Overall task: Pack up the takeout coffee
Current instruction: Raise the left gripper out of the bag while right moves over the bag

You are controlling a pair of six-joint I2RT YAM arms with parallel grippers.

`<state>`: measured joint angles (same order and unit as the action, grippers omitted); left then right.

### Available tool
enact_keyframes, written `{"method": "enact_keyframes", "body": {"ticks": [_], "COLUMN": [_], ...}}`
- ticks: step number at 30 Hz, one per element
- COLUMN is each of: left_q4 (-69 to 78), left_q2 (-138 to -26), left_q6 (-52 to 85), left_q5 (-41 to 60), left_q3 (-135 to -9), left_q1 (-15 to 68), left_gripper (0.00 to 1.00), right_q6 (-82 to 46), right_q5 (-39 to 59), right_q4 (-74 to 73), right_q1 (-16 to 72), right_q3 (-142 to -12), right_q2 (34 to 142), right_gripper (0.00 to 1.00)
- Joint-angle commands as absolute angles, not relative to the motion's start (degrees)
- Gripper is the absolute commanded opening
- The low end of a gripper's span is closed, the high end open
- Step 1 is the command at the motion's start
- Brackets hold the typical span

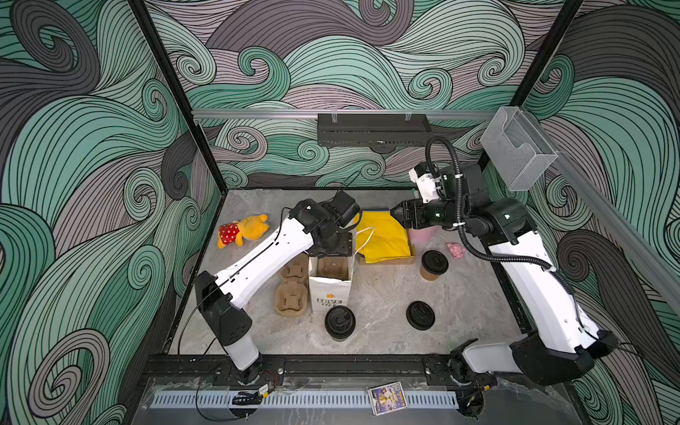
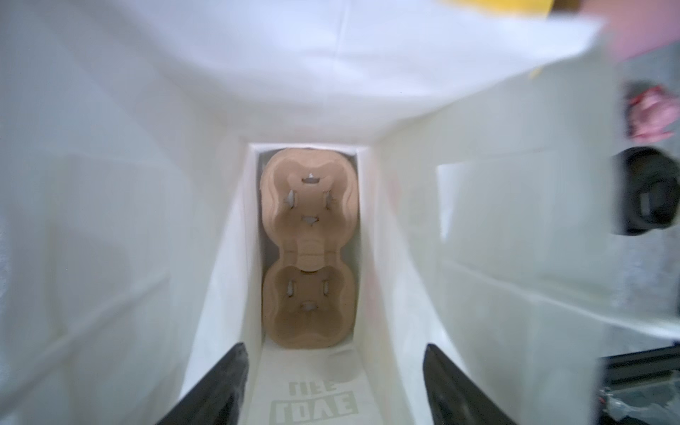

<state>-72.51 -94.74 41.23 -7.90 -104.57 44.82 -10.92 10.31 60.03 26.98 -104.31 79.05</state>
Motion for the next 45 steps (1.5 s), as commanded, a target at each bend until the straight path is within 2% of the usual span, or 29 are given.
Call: {"method": "enact_keyframes", "body": {"ticks": [1,4,6,8,13,16,17,20,24,30,34,39,45], "left_q4": [-68.3,-63.2,-58.6,-57.5,-73.3,-87.3,-91.0,-97.2,-90.7,-78.3,-74.2,-71.6,-64.4], "left_q2": [-91.1,-88.0,-86.3,-86.0,-88.3,-88.3,-88.0,-86.0,-81.8,-76.7,-76.6,-76.3,-73.5], "left_q6": [39.5,38.2,37.5,37.0,39.8,43.7,44.5,45.0,43.5,43.0,42.0,39.9,42.3], "left_q5": [-7.4,-6.6,-2.0,0.3,-6.1,-11.9,-12.5,-10.7,-0.7,8.5,11.0,12.8,14.4], "left_q3": [-107.7,-108.6,-109.3,-112.4,-126.2,-130.9,-131.1,-126.6,-115.0,-102.6,-99.4,-95.4,-89.5], "left_q1": [45.2,45.2,44.8,44.3,42.2,39.5,38.3,34.3,30.8,27.7,26.3,25.4,25.2], "left_gripper": [0.88,0.9,0.91,0.91,0.9,0.9,0.9,0.92,0.92,0.91,0.81,0.57,0.33], "right_q6": [-12.6,-14.9,-16.7,-19.0,-26.0,-30.6,-32.1,-34.8,-35.5,-35.1,-35.0,-35.6,-35.9], "right_q5": [13.4,15.2,15.3,15.3,12.1,7.6,6.2,3.7,3.1,3.3,2.4,0.1,-2.3], "right_q4": [62.8,65.6,66.8,67.4,69.0,68.1,67.6,66.7,66.6,66.7,66.6,66.6,66.6], "right_q1": [26.8,27.8,29.9,32.9,41.1,45.0,45.9,47.9,48.8,49.0,49.0,49.0,49.0], "right_q3": [-104.9,-106.8,-107.5,-107.7,-106.3,-103.6,-102.7,-101.8,-103.0,-104.2,-104.9,-105.3,-107.8], "right_q2": [77.8,78.0,78.0,77.8,78.0,78.4,78.8,81.6,86.5,91.6,93.5,95.1,96.9], "right_gripper": [0.73,0.75,0.77,0.82,0.85,0.94,0.98,0.99,0.98,0.85,0.7,0.45,0.22]}}
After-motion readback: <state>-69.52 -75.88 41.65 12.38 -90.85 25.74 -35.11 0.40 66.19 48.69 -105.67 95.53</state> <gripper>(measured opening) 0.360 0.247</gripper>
